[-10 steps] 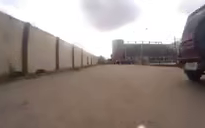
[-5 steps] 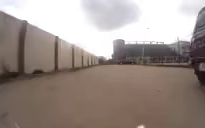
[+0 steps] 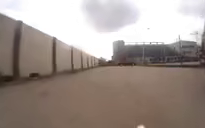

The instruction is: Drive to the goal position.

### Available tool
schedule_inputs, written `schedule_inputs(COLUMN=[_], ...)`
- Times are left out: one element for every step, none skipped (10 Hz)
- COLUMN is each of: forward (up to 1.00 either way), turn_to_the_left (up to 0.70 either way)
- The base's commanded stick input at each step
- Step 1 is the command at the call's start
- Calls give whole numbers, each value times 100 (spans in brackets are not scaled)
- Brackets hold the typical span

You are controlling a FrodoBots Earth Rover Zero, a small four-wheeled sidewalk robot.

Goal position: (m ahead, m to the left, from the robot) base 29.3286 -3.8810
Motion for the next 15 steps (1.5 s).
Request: schedule_inputs(forward=[70, 70, 70, 70, 70, 70, 70, 70, 70, 70, 70, 70, 70, 70, 70], turn_to_the_left=[0, 0, 0, 0, 0, 0, -35, -31, -16, -1, 0, 0, 0, 0, 0])
